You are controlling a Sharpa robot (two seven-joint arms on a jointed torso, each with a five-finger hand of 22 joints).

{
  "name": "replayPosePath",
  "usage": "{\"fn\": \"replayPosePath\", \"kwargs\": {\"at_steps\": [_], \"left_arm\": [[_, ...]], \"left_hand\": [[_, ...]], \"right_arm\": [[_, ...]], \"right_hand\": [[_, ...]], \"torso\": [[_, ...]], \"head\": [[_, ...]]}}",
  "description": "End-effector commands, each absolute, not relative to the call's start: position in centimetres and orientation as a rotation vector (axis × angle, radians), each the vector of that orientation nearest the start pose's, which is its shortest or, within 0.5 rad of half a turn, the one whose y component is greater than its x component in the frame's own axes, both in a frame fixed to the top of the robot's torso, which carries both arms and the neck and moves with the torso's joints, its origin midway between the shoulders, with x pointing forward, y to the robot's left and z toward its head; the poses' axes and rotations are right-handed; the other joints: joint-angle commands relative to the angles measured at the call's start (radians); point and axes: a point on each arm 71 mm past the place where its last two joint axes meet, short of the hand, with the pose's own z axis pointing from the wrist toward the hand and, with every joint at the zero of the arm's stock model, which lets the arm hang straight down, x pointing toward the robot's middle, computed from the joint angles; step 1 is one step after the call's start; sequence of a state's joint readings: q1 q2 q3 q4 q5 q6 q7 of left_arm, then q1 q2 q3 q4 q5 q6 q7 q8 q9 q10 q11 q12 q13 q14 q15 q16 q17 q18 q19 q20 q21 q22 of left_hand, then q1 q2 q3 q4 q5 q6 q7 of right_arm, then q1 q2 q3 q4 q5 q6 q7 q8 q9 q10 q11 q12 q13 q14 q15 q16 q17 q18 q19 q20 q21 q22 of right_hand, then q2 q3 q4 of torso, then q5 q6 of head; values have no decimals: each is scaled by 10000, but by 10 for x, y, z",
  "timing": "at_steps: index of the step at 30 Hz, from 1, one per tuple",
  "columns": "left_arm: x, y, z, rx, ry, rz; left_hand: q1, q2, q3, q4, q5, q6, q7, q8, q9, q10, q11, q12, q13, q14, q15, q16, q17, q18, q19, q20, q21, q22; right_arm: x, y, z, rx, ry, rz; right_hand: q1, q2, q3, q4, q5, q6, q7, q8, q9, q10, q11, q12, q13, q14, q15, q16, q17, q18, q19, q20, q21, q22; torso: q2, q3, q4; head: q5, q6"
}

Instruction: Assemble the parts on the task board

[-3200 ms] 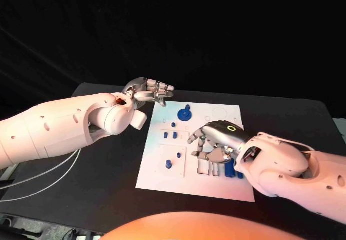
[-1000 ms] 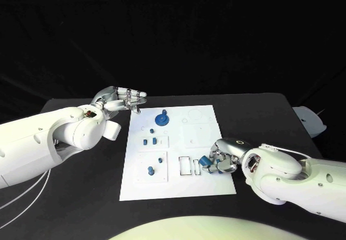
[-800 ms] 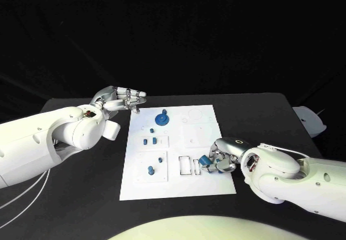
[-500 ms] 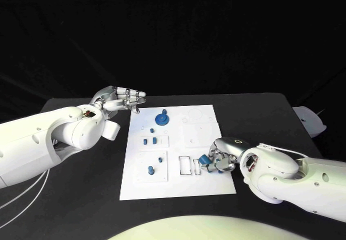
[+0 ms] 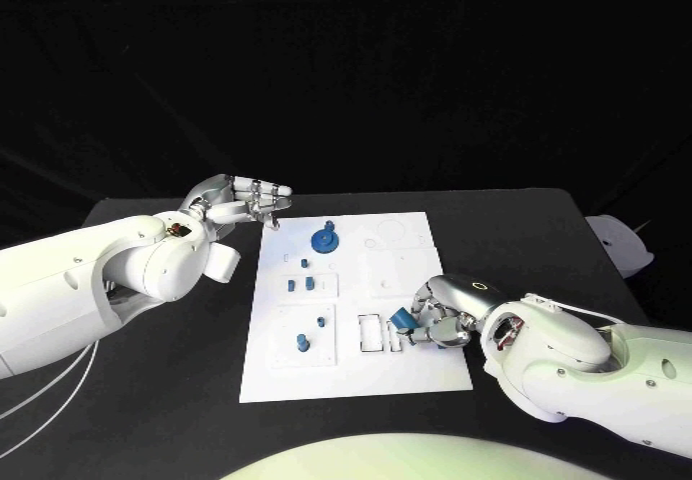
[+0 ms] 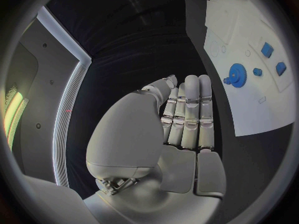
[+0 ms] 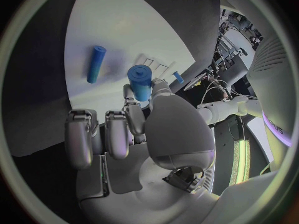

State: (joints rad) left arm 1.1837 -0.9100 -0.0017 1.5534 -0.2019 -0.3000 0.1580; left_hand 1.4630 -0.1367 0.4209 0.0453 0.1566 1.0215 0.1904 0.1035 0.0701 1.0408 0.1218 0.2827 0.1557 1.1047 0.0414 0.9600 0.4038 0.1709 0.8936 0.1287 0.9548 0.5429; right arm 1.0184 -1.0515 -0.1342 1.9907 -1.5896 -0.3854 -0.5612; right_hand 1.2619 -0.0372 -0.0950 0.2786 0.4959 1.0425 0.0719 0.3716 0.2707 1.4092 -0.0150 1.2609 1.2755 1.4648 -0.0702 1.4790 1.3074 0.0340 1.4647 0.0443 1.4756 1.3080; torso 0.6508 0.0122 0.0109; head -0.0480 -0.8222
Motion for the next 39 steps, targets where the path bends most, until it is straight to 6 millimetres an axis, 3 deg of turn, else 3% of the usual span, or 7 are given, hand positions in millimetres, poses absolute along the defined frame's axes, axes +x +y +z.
{"fn": "replayPosePath", "kwargs": {"at_steps": [1,11,20,39], "left_arm": [[483,228,-181,-10282,16360,-13705],[483,228,-181,-10275,16381,-13723],[483,227,-181,-10266,16419,-13749],[483,227,-181,-10271,16449,-13750]], "left_hand": [[-78,4,-68,15,-16,-86,0,21,-5,-44,-7,29,15,-34,12,-13,-9,133,-22,55,-50,-8],[-78,4,-68,15,-16,-86,0,21,-5,-44,-7,29,15,-34,12,-13,-9,133,-22,55,-50,-8],[-78,7,-72,14,-13,-97,2,20,-6,-56,-5,37,15,-36,13,-11,-10,134,-22,57,-54,-12],[-78,7,-72,14,-13,-97,2,20,-6,-56,-5,37,15,-36,13,-11,-10,134,-22,57,-54,-12]], "right_arm": [[344,-187,-241,285,18919,5136],[345,-168,-246,212,19314,5530],[349,-154,-251,174,19521,5698],[353,-147,-260,-342,20118,5449]], "right_hand": [[115,36,13,47,25,131,-109,32,115,46,13,3,-21,759,-55,31,1028,-142,710,-72,6,2371],[65,86,-5,99,99,144,-109,31,126,64,11,14,9,762,-59,50,1060,-148,721,-80,39,2379],[-665,283,-309,140,456,254,-146,57,190,166,-13,92,149,773,-74,109,1153,-163,746,-97,117,2398],[-1429,481,-828,131,-388,554,-316,357,474,285,-148,153,320,770,-183,121,1176,-163,742,-189,129,2398]], "torso": [[12,-2,10],[18,-6,12],[20,-8,23],[15,9,9]], "head": [[2,9],[40,-35],[33,-39],[103,-116]]}}
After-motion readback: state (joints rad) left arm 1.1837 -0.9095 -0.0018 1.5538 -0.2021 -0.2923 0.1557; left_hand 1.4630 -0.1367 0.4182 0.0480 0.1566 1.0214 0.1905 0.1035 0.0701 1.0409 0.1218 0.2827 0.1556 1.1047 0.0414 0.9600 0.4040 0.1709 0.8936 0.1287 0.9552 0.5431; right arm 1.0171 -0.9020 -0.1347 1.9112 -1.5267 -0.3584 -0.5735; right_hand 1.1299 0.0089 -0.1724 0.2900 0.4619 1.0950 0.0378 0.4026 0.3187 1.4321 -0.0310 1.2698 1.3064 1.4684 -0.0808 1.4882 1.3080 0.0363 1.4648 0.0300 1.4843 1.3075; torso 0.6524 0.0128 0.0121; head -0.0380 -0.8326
